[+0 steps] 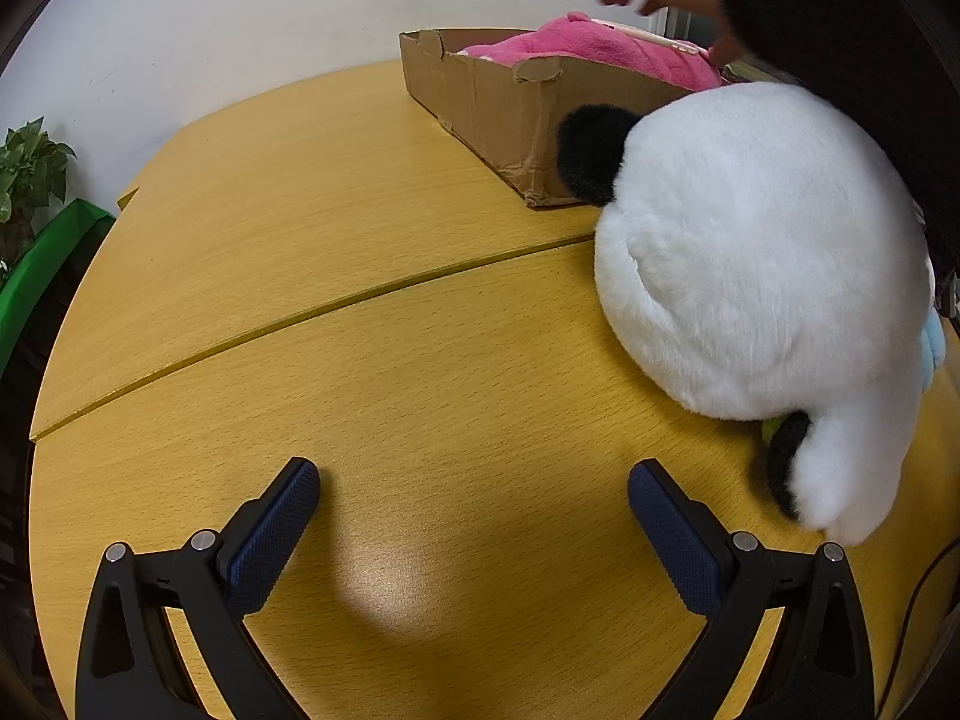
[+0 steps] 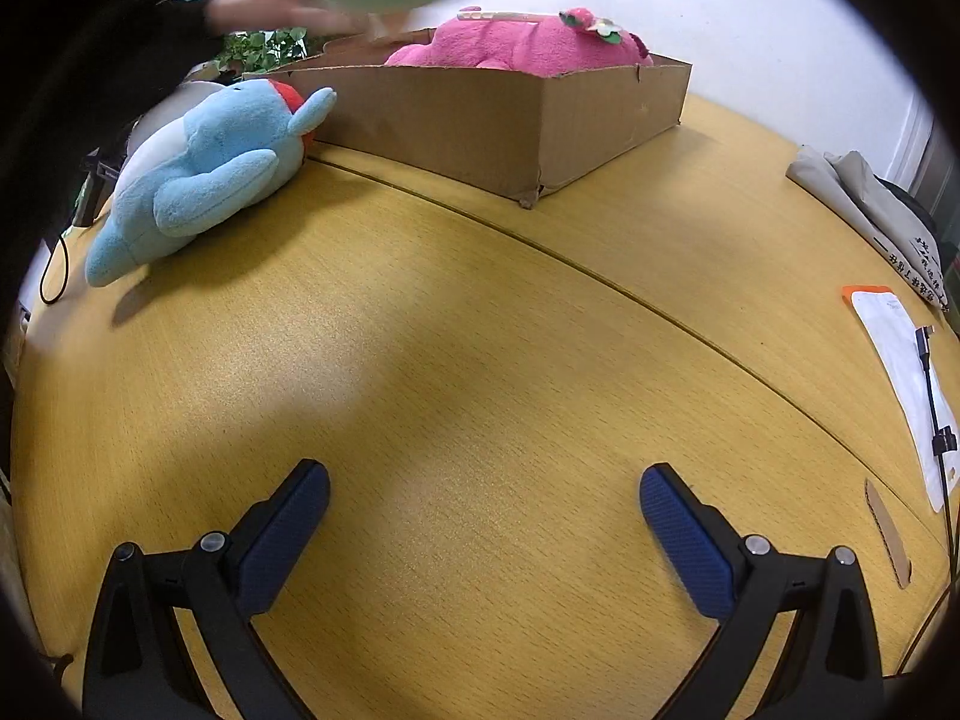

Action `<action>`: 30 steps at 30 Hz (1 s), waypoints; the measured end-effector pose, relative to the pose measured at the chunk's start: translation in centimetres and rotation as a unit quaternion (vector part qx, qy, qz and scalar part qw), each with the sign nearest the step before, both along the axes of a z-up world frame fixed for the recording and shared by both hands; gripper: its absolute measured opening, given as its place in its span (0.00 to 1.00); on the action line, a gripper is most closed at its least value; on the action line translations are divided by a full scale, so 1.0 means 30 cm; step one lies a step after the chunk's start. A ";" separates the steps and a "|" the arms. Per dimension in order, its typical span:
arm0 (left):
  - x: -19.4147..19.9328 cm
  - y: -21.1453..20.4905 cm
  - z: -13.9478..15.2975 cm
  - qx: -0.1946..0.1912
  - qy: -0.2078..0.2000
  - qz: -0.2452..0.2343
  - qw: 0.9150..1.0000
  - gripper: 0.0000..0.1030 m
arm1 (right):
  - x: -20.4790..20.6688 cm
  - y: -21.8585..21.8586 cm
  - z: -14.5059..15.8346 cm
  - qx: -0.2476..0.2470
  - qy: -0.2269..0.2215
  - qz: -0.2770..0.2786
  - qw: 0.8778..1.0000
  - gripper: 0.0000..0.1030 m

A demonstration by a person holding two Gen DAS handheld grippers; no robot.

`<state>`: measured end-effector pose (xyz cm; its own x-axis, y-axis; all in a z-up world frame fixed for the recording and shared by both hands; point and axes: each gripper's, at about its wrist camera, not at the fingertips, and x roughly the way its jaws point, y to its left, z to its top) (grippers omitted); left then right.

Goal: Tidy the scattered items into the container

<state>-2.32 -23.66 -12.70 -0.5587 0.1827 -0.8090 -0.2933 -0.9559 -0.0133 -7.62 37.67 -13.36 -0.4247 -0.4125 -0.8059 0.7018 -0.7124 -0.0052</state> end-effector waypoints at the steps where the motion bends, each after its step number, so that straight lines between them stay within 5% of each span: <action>1: 0.001 0.001 -0.001 0.000 0.000 0.000 1.000 1.00 | 0.000 0.000 -0.001 0.000 0.000 0.000 1.000 1.00; 30: 0.003 0.009 -0.002 0.000 0.000 0.000 1.000 1.00 | -0.003 0.001 0.000 0.000 0.000 0.001 1.000 1.00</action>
